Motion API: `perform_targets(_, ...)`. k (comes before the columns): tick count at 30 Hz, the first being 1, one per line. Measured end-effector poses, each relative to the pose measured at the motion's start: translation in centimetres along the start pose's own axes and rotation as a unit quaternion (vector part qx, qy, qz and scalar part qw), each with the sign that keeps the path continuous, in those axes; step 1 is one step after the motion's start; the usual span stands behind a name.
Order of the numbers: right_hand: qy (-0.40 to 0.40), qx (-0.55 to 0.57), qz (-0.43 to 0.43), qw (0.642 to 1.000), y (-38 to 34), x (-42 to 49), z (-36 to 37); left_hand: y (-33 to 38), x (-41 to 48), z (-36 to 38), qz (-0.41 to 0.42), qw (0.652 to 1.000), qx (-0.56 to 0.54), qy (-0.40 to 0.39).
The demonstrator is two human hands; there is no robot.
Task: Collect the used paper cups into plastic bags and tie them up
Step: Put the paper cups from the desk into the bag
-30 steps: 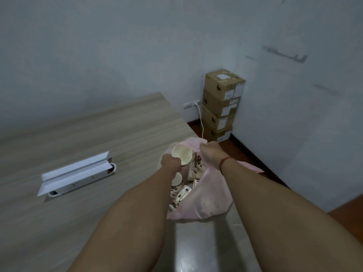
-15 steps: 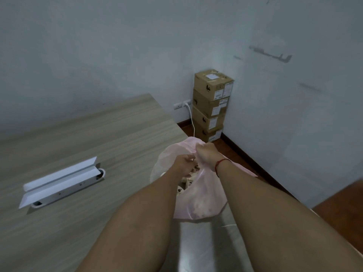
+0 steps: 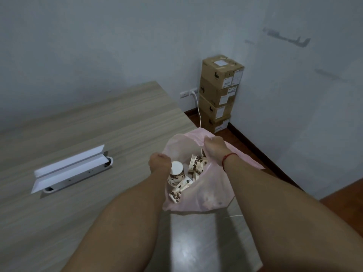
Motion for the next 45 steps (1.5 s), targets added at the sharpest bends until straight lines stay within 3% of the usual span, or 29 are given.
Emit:
perform_targets(6,0.004,0.021,0.018,1.000,-0.2,-0.2,1.4,-4.6,0.6,-0.5,-0.104,0.990,0.076,-0.057)
perform_targets(11,-0.013,0.005,0.032,0.999,0.8,-0.2,2.8,-9.2,1.4,0.7,-0.180,0.976,0.009,-0.119)
perform_targets(14,-0.017,0.000,0.041,0.999,1.5,-0.1,3.2,-11.1,1.8,1.7,-0.203,0.969,0.027,-0.138)
perform_targets(22,-0.018,0.006,0.059,0.998,1.5,-0.6,3.3,-10.7,2.4,1.7,-0.171,0.972,0.081,-0.142)
perform_targets(31,0.028,0.017,0.027,0.999,0.2,-2.2,-0.1,-1.1,-0.8,1.1,-0.142,0.969,-0.069,-0.188)
perform_targets(37,0.081,0.034,0.021,0.996,0.6,-3.5,-4.0,4.7,-3.2,1.9,-0.130,0.953,-0.076,-0.262)
perform_targets(42,0.126,0.034,0.004,0.991,0.1,-4.9,-8.2,8.8,-6.0,2.6,-0.049,0.953,-0.018,-0.297)
perform_targets(45,0.179,0.041,-0.002,0.983,-0.7,-5.8,-11.5,12.0,-7.2,2.3,0.026,0.962,-0.032,-0.269)
Point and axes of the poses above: each hand's wrist, its own x-axis towards the middle knuckle, its own z-axis out of the palm, y = z × x, the point moved 4 cm from there along x, towards the middle knuckle, and after that the axes turned 7 degrees about -x, right-handed, at the moved point
